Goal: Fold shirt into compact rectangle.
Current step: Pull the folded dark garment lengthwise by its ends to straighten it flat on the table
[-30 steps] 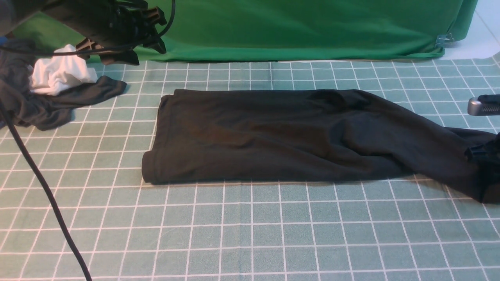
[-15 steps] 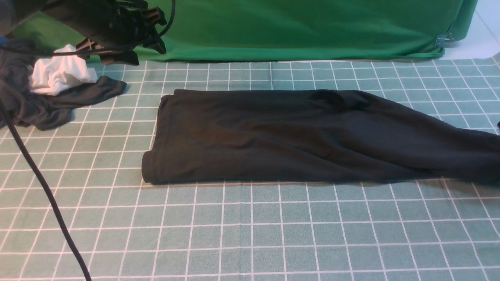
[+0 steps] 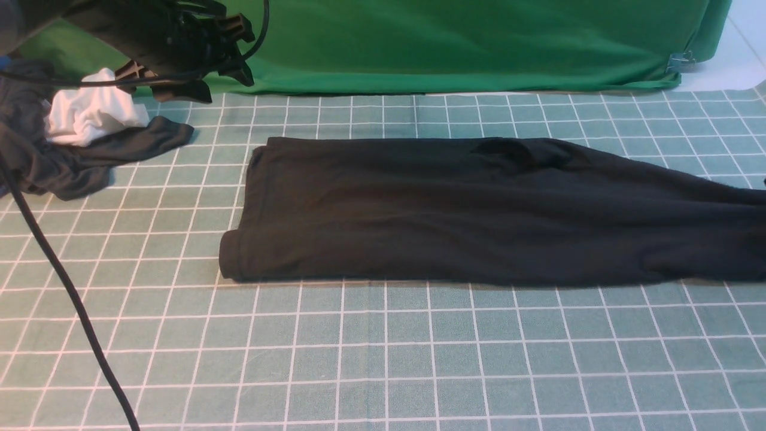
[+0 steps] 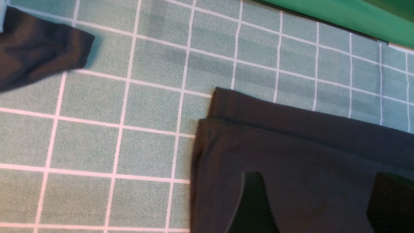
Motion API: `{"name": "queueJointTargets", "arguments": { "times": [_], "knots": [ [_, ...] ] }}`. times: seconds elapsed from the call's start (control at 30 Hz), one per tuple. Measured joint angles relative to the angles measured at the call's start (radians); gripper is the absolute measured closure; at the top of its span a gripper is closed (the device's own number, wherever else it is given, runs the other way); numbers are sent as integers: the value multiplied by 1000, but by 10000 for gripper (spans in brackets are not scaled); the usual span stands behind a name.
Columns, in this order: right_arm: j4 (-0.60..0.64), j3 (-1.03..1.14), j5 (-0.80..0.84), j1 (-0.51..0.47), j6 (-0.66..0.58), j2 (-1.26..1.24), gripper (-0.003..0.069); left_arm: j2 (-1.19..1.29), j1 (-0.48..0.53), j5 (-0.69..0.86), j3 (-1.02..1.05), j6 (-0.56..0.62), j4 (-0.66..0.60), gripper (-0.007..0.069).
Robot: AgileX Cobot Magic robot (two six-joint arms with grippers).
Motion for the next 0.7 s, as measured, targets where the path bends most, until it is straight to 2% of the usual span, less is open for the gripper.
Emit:
{"name": "queueJointTargets", "arguments": {
  "times": [0.03, 0.07, 0.1, 0.13, 0.2, 0.27, 0.4, 0.47, 0.57, 0.7],
  "knots": [
    [-45, -1, -10, 0, 42, 0, 438, 0, 0, 0, 0, 0, 1, 194],
    [-51, -2, -11, 0, 57, 0, 429, 0, 0, 0, 0, 0, 1, 194],
    [-79, -12, -5, 0, 92, -3, 369, 0, 0, 0, 0, 0, 1, 194],
    [-82, -13, -2, 0, 101, -3, 361, 0, 0, 0, 0, 0, 1, 194],
    [-94, -35, 44, 0, 151, -18, 274, 0, 0, 2, 0, 0, 1, 194],
    [-86, -57, 99, 0, 167, -34, 230, 0, 0, 3, 0, 0, 1, 194],
    [-25, -75, 284, -6, 171, -65, 203, 0, 0, 9, 0, 0, 1, 194],
    [55, -63, 310, -20, 162, -67, 201, 0, 0, 14, 0, 0, 2, 194],
    [198, -29, 287, -56, 100, -56, 199, 0, 0, 23, -1, 6, 2, 194],
    [272, -5, 188, -85, 47, -18, 164, 0, 0, 36, -1, 21, 3, 194]
  ]
}}
